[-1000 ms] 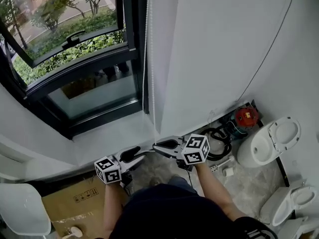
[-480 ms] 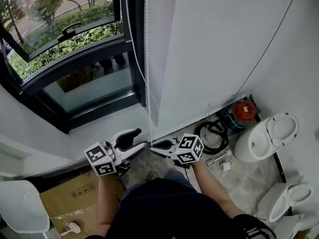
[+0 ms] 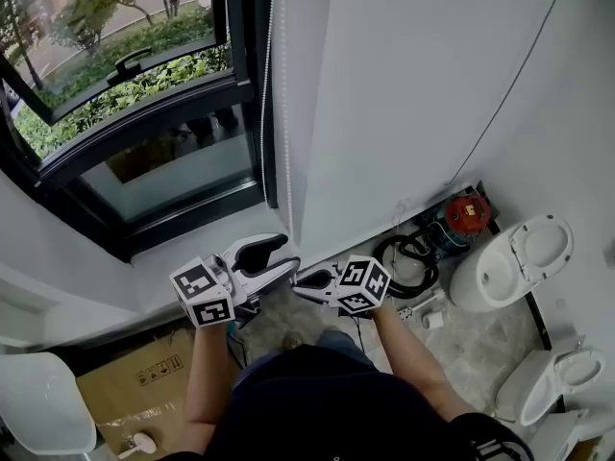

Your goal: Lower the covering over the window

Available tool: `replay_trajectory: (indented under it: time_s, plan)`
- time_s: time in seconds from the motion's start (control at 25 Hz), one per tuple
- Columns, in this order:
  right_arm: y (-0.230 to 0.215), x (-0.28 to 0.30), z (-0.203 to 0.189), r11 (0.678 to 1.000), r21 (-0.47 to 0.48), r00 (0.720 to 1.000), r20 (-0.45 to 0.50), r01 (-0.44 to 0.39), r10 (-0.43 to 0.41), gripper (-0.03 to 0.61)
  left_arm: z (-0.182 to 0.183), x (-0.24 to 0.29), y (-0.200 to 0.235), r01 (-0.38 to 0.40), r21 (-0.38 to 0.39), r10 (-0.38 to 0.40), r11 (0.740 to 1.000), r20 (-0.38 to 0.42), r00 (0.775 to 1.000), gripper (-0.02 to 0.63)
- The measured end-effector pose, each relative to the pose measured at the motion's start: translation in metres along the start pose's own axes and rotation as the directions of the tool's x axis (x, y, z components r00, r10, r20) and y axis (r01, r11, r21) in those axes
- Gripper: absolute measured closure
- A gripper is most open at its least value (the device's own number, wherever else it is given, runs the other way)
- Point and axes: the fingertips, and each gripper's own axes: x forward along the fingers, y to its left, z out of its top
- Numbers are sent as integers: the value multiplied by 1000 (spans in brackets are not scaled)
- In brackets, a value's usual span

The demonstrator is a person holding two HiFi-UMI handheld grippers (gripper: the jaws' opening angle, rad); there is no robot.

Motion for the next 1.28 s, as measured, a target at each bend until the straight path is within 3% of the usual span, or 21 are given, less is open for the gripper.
replay_trajectory:
  time_s: [0.08, 0.28, 0.6, 0.76, 0.92, 1.04, 1.28]
  plan:
    - [4, 11, -22, 1000, -24, 997, -78, -6, 4, 566, 6, 3, -1, -1, 0, 1, 1000, 8, 1000, 408]
    - [19, 28, -25, 994, 87, 997, 50, -67, 63, 566, 16, 2, -5, -2, 4, 1, 1000, 29, 1000, 466]
    - [29, 26, -23, 990, 102, 992, 90, -97, 88, 566, 26, 0, -22, 11, 72, -12, 997, 14, 1000, 584]
    - [31, 26, -24, 989, 106, 991, 96, -99, 89, 565, 23, -2, -24, 51, -16, -50, 999, 19, 999, 588]
    - [29, 32, -44, 993, 86, 997, 34, -79, 76, 566, 1, -3, -22, 48, -62, -53, 997, -75, 996, 589]
    - [25, 31, -51, 989, 133, 994, 89, -68, 57, 566, -7, -6, -23, 61, -128, -68, 990, -50, 996, 589]
    - [29, 35, -80, 986, 138, 992, 96, -92, 79, 565, -38, -6, -23, 45, -199, -57, 979, -56, 997, 589]
